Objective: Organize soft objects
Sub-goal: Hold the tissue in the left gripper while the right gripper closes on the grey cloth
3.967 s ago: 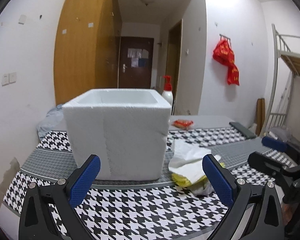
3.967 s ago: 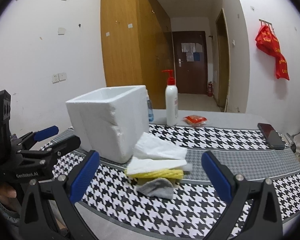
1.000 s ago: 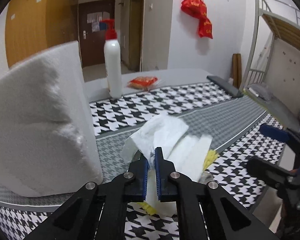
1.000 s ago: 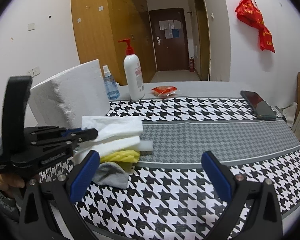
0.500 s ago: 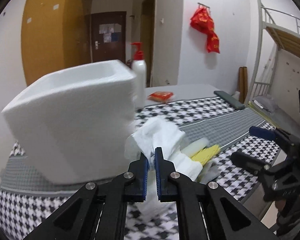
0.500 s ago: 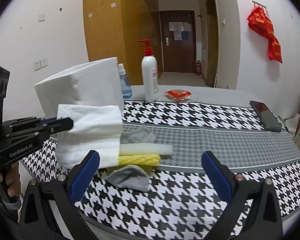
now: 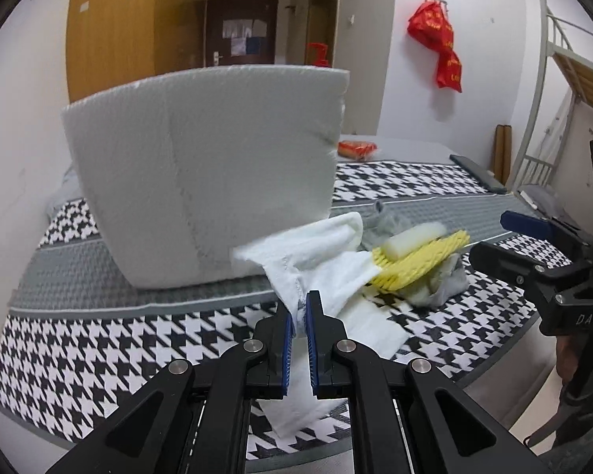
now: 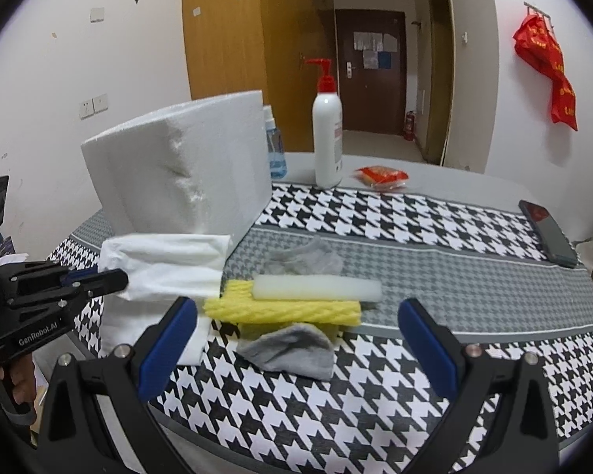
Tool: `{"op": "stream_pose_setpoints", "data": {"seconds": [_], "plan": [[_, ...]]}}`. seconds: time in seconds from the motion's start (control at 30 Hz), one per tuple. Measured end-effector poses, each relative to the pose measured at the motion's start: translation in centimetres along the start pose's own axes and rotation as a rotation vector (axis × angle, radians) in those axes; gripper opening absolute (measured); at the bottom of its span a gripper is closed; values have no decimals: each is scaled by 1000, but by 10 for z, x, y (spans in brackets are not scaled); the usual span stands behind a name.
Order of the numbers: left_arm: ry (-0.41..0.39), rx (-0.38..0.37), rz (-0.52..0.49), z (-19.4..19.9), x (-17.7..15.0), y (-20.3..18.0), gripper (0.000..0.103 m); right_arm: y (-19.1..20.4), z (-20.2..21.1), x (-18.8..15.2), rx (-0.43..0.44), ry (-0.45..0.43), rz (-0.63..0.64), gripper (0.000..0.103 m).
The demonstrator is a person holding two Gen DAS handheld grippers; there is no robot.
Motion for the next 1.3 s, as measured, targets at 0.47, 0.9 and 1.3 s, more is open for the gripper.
{"op": "stream_pose_setpoints", "data": {"seconds": [0.47,0.9,1.3], "plan": [[-20,9,-67,-5,4,-15,75,-2,-19,-15,37,84,-26,103],[136,-36,-132,-58,-8,-23,75,1,-39,-24,89,171,-25,79],[160,-64,-168,-61,-9,-26,58,1,-49,-26,55,218,11,56]]}}
Point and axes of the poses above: each gripper's, at about its wrist camera, not at the fingertips, and z roughly against the way its jaws point, y to its left, x to its top, the point moved 7 cm from there along -z, roughly the way its jaws point, and after that the axes turned 3 degrees about y, right-handed, at the moved point
